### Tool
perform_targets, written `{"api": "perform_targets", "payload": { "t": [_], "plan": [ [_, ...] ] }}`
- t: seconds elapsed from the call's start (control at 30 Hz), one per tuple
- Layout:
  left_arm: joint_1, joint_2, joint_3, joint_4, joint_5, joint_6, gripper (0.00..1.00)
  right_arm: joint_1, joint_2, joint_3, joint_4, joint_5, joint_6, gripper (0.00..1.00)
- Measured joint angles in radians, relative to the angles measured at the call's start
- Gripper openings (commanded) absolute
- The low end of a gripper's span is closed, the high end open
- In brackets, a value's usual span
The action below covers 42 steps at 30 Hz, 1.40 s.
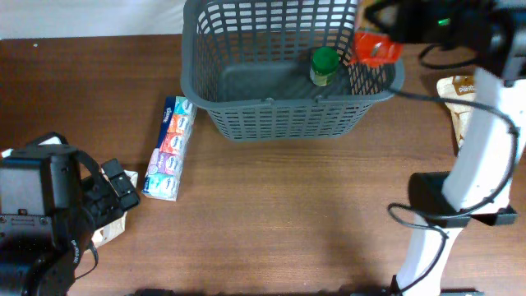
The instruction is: Pack container
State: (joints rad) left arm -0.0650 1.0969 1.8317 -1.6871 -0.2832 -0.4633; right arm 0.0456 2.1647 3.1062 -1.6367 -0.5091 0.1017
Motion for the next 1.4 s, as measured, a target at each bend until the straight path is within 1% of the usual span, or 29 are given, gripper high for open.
{"api": "perform_targets", "payload": {
  "t": [0.1,0.27,0.4,0.5,0.7,0.83,1.17,1.3,1.4],
  "plan": [
    [0.000,0.000,0.000,0.000,0.000,0.000,1.00,0.085,0.000,0.000,-0.010,0.141,-0.025,0.04],
    [0.000,0.000,0.000,0.000,0.000,0.000,1.00,0.178,0.008,-0.034,-0.002,0.273,-0.059,0.04],
    [0.000,0.000,0.000,0.000,0.001,0.000,1.00,0.191,0.039,-0.110,0.013,0.343,-0.141,0.04],
    [0.000,0.000,0.000,0.000,0.001,0.000,1.00,0.188,0.066,-0.200,0.033,0.374,-0.225,0.04],
    [0.000,0.000,0.000,0.000,0.004,0.000,1.00,0.188,0.098,-0.375,0.146,0.394,-0.408,0.04],
    [0.000,0.000,0.000,0.000,0.004,0.000,0.99,0.188,0.100,-0.434,0.192,0.388,-0.529,0.04],
    [0.000,0.000,0.000,0.000,0.004,0.000,1.00,0.188,0.100,-0.566,0.199,0.304,-0.867,0.04],
    [0.000,0.000,0.000,0.000,0.004,0.000,1.00,0.188,0.100,-0.663,0.208,0.296,-1.003,0.04],
    [0.000,0.000,0.000,0.000,0.004,0.000,1.00,0.188,0.100,-0.750,0.243,0.293,-1.075,0.04]
  ]
}}
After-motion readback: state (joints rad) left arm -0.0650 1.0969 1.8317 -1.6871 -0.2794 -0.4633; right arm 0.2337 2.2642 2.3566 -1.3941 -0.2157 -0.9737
